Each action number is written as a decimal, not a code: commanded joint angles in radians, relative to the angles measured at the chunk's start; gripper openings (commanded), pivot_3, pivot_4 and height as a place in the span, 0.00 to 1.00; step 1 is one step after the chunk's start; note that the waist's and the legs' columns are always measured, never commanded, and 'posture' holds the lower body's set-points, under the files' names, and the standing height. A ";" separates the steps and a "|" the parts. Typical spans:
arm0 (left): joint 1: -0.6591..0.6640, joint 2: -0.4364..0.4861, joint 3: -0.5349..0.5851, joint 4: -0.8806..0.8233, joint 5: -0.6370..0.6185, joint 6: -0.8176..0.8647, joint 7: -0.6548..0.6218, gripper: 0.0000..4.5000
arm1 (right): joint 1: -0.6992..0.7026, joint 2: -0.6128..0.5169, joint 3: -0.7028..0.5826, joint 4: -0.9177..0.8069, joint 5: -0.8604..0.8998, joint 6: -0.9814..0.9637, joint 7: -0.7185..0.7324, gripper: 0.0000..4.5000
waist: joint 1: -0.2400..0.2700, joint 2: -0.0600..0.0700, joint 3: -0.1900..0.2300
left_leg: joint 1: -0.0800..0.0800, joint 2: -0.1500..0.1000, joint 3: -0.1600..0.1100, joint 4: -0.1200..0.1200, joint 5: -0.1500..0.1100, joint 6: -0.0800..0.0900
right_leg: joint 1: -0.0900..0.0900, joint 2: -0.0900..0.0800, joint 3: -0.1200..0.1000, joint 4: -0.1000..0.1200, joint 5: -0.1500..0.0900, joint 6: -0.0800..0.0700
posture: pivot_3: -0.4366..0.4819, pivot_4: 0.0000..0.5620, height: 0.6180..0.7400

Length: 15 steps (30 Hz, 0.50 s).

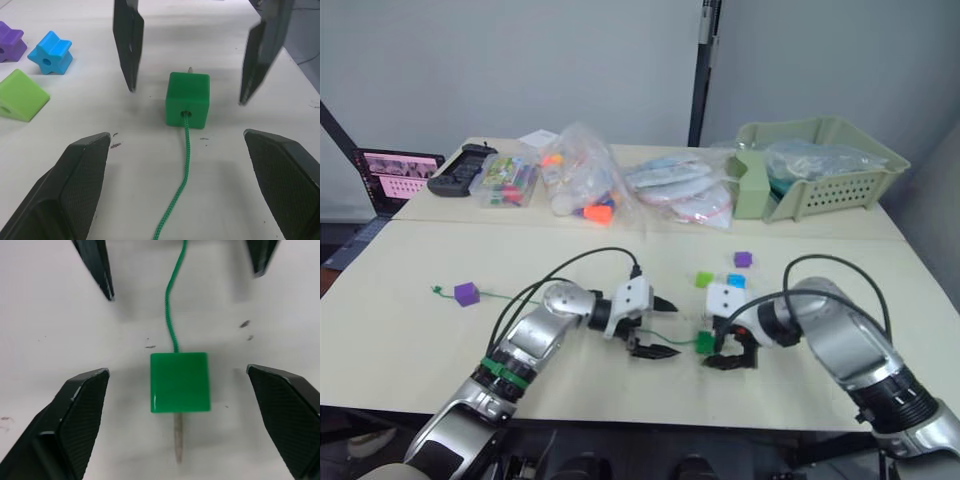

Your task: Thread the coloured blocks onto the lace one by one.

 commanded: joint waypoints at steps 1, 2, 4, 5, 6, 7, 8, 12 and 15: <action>-0.029 -0.024 -0.014 -0.022 -0.009 -0.034 -0.014 1.00 | 0.056 -0.069 -0.128 -0.114 0.069 0.070 -0.005 0.99 | 0.007 0.000 0.000 | 0.000 0.000 0.000 0.000 0.000 0.000 | 0.000 0.000 0.000 0.000 0.000 0.000 | 0.48 0.27 0.97; -0.032 -0.029 -0.018 -0.017 -0.008 -0.041 -0.017 1.00 | 0.078 -0.084 -0.153 -0.141 0.083 0.089 -0.011 0.99 | 0.011 0.000 0.000 | 0.000 0.000 0.000 0.000 0.000 0.000 | 0.000 0.000 0.000 0.000 0.000 0.000 | 0.48 0.27 0.97; -0.038 -0.039 -0.024 -0.006 -0.005 -0.050 -0.020 1.00 | 0.115 -0.097 -0.175 -0.188 0.111 0.131 -0.028 0.99 | 0.012 0.000 0.000 | 0.000 0.000 0.000 0.000 0.000 0.000 | 0.000 0.000 0.000 0.000 0.000 0.000 | 0.48 0.27 0.97; -0.040 -0.043 -0.026 0.001 -0.003 -0.054 -0.021 1.00 | 0.127 -0.099 -0.182 -0.207 0.123 0.150 -0.035 0.99 | 0.012 0.000 0.000 | 0.000 0.000 0.000 0.000 0.000 0.000 | 0.000 0.000 0.000 0.000 0.000 0.000 | 0.48 0.27 0.97; -0.046 -0.054 -0.030 0.011 0.000 -0.060 -0.019 1.00 | 0.147 -0.104 -0.193 -0.234 0.138 0.174 -0.046 0.99 | 0.011 0.000 0.000 | 0.000 0.000 0.000 0.000 0.000 0.000 | 0.000 0.000 0.000 0.000 0.000 0.000 | 0.48 0.27 0.97; -0.052 -0.065 -0.035 0.021 0.001 -0.066 -0.020 1.00 | 0.166 -0.109 -0.205 -0.259 0.152 0.196 -0.055 0.99 | 0.012 0.000 0.000 | 0.000 0.000 0.000 0.000 0.000 0.000 | 0.000 0.000 0.000 0.000 0.000 0.000 | 0.48 0.27 0.97; -0.057 -0.075 -0.040 0.030 0.002 -0.071 -0.021 1.00 | 0.184 -0.114 -0.216 -0.279 0.161 0.212 -0.065 0.99 | 0.012 0.000 0.000 | 0.000 0.000 0.000 0.000 0.000 0.000 | 0.000 0.000 0.000 0.000 0.000 0.000 | 0.48 0.27 0.97; -0.093 -0.119 -0.065 0.101 0.032 -0.102 -0.003 1.00 | 0.248 -0.129 -0.266 -0.343 0.192 0.270 -0.114 0.99 | 0.016 0.000 0.000 | -0.001 0.000 0.000 0.001 0.000 0.000 | 0.000 0.000 0.000 -0.001 0.000 0.000 | 0.48 0.27 0.97; -0.117 -0.142 -0.076 0.151 0.049 -0.123 0.002 1.00 | 0.297 -0.142 -0.311 -0.383 0.213 0.303 -0.147 0.99 | 0.018 0.000 0.000 | 0.000 0.000 0.000 0.001 0.000 0.000 | 0.000 0.000 0.000 -0.001 0.000 0.000 | 0.48 0.27 0.97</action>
